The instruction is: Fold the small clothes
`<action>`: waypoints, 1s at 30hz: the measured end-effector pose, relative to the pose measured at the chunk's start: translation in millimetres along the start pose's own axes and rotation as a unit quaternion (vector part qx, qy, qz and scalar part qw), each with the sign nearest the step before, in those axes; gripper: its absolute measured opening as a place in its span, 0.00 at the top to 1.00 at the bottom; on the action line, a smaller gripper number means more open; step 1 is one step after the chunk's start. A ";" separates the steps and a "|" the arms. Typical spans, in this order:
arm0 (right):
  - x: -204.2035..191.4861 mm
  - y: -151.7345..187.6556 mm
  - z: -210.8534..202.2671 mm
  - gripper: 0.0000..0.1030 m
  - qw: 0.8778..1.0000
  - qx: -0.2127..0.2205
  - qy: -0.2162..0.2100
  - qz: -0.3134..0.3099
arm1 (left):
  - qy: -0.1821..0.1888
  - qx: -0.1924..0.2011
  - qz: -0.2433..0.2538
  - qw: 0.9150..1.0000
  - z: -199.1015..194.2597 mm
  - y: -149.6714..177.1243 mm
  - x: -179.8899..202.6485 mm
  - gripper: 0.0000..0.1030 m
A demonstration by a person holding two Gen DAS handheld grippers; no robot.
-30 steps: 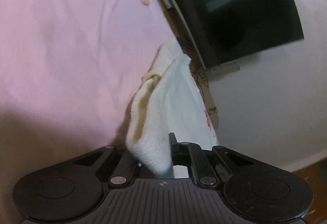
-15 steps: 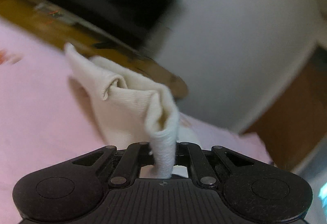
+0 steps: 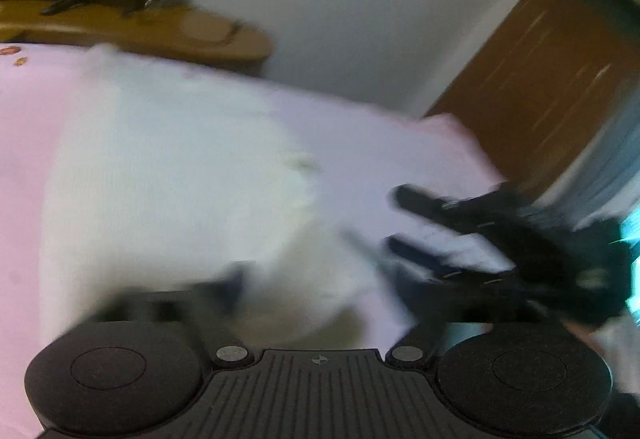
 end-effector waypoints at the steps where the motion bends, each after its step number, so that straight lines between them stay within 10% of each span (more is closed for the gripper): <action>1: -0.6 -2.2 -5.9 0.41 1.000 0.005 -0.006 0.001 | 0.003 0.017 0.002 1.000 -13.5 -1.7 0.7 0.06; 13: -19.1 -0.7 36.5 0.53 0.998 -0.052 -0.017 -0.031 | -0.127 0.036 -0.087 0.987 -43.7 -44.6 -139.7 0.06; 30: -52.9 25.5 74.3 0.57 0.969 -0.119 0.057 -0.209 | -0.185 0.007 -0.030 0.982 2.7 -29.8 -141.5 0.06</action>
Point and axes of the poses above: each gripper's, at about its wrist camera, not at the fingertips, and z roughly the way its jaws point, x to its right, y to its underside, the point moved 5 cm from there along z, roughly the way its jaws point, and after that the axes turned 14 degrees about -y, right-handed, at the moved point
